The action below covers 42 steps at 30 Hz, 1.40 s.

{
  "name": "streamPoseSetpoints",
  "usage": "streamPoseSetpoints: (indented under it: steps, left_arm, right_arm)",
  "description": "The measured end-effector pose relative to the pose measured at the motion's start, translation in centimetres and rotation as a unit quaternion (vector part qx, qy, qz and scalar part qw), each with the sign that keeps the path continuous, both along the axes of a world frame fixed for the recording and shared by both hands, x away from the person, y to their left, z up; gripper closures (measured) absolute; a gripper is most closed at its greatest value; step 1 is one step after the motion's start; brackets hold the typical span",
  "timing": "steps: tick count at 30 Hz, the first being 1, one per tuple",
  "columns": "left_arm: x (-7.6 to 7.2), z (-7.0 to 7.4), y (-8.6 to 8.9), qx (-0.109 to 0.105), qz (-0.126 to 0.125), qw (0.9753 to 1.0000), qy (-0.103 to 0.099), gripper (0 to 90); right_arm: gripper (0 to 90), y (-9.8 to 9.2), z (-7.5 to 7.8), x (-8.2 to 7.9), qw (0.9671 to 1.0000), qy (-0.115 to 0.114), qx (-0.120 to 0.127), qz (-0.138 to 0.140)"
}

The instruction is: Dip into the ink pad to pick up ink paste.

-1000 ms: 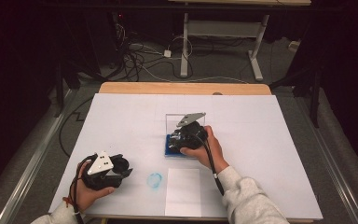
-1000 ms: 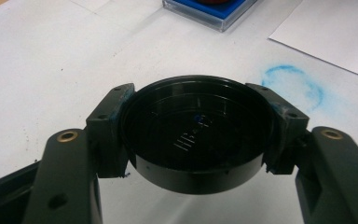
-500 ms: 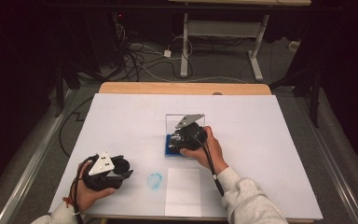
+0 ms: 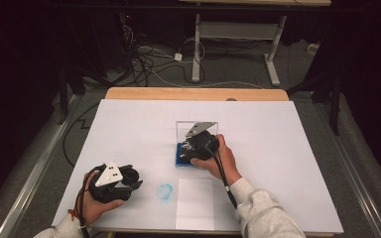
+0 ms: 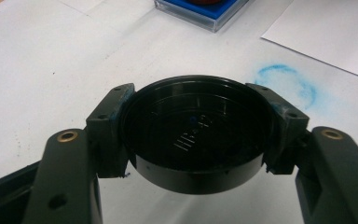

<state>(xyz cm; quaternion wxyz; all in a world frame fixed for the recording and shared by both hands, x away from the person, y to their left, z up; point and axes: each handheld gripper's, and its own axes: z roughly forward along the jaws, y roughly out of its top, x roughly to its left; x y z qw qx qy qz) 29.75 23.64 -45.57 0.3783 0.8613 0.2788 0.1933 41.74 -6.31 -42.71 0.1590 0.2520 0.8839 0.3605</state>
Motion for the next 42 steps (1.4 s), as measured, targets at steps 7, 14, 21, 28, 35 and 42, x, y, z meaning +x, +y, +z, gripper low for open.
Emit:
streamPoseSetpoints:
  steps: [7, 14, 21, 28, 35, 42]
  left_arm:
    - [0.0, 0.0, -0.1, 0.004, -0.002, 1.0000, -0.002, 36.2]
    - [-0.1, 0.0, 0.0, 0.006, 0.002, 1.0000, -0.006, 36.2]
    - [0.0, 0.0, 0.0, 0.006, 0.000, 1.0000, -0.004, 36.2]
    - [-0.1, 0.0, -0.1, 0.008, -0.004, 0.9999, -0.004, 36.2]
    - [-0.1, 0.0, -0.1, 0.008, -0.003, 1.0000, -0.003, 36.2]
    - [0.0, 0.0, 0.0, 0.006, 0.000, 1.0000, -0.003, 36.2]
  right_arm:
    - [57.0, 0.1, 0.0, -0.1, 0.9999, -0.007, -0.007, 0.005]
    - [57.0, 0.0, 0.1, 0.0, 1.0000, -0.005, -0.005, 0.007]
    - [57.1, 0.0, 0.1, -0.1, 0.9999, -0.005, -0.007, 0.006]
    - [57.0, 0.0, 0.0, -0.2, 1.0000, -0.005, -0.007, 0.004]
    - [57.1, 0.0, 0.2, -0.3, 0.9999, -0.007, -0.015, 0.005]
    - [57.0, -1.3, 1.3, -0.4, 0.9999, -0.008, 0.010, -0.007]
